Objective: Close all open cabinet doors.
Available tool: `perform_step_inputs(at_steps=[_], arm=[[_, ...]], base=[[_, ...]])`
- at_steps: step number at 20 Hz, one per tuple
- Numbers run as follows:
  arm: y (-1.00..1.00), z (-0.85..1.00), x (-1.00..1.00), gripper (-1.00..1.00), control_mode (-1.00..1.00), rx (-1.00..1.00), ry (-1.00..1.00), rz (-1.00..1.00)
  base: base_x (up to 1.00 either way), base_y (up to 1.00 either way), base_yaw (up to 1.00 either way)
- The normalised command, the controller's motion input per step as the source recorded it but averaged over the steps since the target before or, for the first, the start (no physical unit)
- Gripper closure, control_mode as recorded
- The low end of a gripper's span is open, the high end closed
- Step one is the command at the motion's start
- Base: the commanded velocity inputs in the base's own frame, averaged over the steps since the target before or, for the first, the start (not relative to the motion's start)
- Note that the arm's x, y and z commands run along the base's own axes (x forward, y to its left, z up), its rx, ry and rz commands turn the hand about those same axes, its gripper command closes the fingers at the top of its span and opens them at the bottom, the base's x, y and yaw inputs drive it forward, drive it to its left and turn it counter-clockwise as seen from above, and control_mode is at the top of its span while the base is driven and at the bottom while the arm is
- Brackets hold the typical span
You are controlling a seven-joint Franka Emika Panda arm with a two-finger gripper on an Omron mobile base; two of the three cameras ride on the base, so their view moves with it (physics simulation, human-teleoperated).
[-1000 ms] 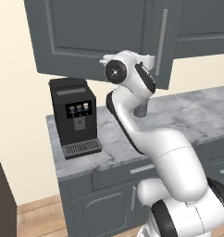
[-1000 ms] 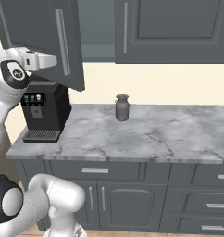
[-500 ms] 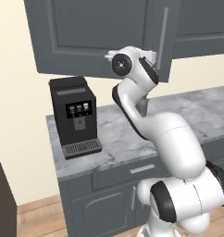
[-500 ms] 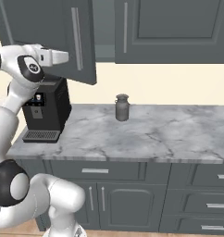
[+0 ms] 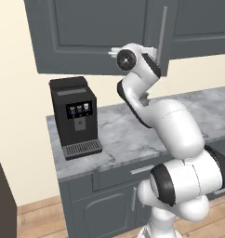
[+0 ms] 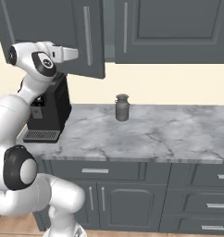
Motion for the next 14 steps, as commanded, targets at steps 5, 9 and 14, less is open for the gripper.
perform_step_inputs(at_steps=[5, 9, 14], arm=[[-0.55, 0.00, 0.62, -1.00, -1.00, 0.02, 0.00, 0.00], [-0.42, 0.00, 0.46, -1.00, -1.00, 0.04, 0.00, 0.00], [-0.42, 0.00, 0.44, -1.00, -1.00, 0.03, 0.00, 0.00]], base=[[0.00, 0.00, 0.00], [0.00, 0.00, 0.00], [0.00, 0.00, 0.00]])
